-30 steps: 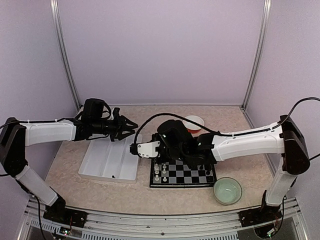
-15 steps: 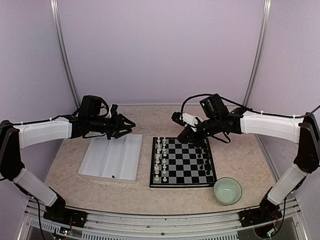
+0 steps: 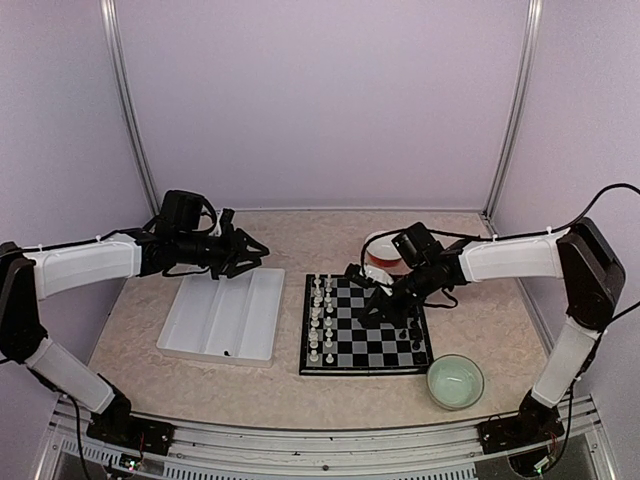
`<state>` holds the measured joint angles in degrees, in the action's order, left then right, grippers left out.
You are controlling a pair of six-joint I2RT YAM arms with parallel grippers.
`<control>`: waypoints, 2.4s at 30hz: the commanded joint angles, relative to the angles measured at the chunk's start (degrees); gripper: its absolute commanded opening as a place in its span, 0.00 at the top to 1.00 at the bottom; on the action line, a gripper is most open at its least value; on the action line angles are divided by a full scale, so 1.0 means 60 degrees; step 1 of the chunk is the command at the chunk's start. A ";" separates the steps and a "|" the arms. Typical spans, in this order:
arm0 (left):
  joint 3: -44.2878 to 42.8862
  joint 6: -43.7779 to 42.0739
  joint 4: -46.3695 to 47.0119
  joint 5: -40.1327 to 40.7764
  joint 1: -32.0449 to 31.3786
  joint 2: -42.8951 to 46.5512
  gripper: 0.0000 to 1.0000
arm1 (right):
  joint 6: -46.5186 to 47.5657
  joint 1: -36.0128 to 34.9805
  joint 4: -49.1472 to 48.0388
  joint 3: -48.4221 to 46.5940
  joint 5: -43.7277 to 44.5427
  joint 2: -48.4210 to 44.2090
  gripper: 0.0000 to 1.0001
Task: Set up the chess pieces on the board
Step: Place the pawn at g7.
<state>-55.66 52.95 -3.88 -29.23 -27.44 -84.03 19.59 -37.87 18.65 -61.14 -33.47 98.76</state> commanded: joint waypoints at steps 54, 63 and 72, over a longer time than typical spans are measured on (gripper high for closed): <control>-0.0977 -0.1948 -0.1717 0.0823 -0.0707 -0.0605 0.63 | 0.1435 -0.1164 0.0941 -0.0564 0.1898 0.0952 0.77; -0.0991 -0.1933 -0.1738 0.0736 -0.0788 -0.0644 0.63 | 0.1547 -0.1207 0.1392 -0.0607 0.2076 0.0605 1.00; -0.1144 -0.1940 -0.1754 0.0702 -0.0857 -0.0693 0.63 | 0.1902 -0.0594 0.1718 0.1053 0.2446 -0.1982 1.00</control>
<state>-60.31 42.02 -15.03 -24.21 -31.99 -87.66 29.52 -43.55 26.94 -58.96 -19.97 94.00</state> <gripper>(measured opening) 0.372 0.043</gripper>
